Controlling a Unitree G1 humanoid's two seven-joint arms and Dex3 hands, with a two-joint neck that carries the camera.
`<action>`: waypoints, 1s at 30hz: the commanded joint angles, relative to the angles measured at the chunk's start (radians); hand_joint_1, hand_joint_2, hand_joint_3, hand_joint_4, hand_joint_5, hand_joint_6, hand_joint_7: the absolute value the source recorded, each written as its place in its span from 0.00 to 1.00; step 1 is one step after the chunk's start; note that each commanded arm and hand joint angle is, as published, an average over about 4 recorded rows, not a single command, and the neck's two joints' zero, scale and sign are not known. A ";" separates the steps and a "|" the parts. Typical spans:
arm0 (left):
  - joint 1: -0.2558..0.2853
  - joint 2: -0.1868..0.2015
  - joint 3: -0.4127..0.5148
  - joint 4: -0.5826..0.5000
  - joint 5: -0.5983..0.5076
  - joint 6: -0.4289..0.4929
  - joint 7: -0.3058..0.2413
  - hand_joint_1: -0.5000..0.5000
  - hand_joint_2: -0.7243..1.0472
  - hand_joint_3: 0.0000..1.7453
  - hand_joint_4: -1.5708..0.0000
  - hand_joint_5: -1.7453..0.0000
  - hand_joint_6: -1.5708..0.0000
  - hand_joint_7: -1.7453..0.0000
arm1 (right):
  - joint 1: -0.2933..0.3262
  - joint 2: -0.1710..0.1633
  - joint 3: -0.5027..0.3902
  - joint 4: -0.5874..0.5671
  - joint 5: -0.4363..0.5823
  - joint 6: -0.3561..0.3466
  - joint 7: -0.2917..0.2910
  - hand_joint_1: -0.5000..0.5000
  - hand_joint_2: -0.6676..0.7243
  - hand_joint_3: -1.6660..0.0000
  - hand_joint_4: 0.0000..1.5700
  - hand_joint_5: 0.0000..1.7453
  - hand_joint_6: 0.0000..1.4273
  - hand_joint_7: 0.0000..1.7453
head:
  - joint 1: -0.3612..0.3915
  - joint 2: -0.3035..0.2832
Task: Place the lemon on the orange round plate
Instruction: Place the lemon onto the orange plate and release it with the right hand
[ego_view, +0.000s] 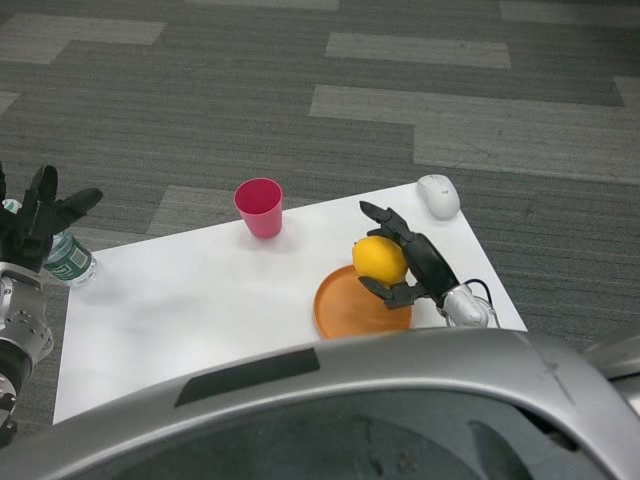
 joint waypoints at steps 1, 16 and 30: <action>-0.001 0.018 0.006 -0.001 0.002 -0.008 -0.001 1.00 0.95 0.05 0.98 1.00 1.00 1.00 | -0.021 -0.003 0.005 -0.005 -0.010 0.001 0.005 0.38 0.03 0.43 0.00 0.61 0.00 0.12 | 0.002 0.000; -0.002 0.019 0.005 0.001 0.002 -0.008 -0.001 1.00 0.95 0.05 0.98 1.00 1.00 1.00 | -0.022 -0.011 0.016 -0.023 -0.042 0.010 0.056 0.38 0.02 0.38 0.00 0.67 0.00 0.12 | 0.009 -0.010; -0.002 0.019 0.006 0.002 0.002 -0.008 0.001 1.00 0.95 0.04 0.98 1.00 1.00 1.00 | -0.032 -0.022 0.013 -0.026 -0.043 0.014 0.071 0.60 0.40 0.90 0.00 0.36 0.00 0.04 | 0.016 -0.011</action>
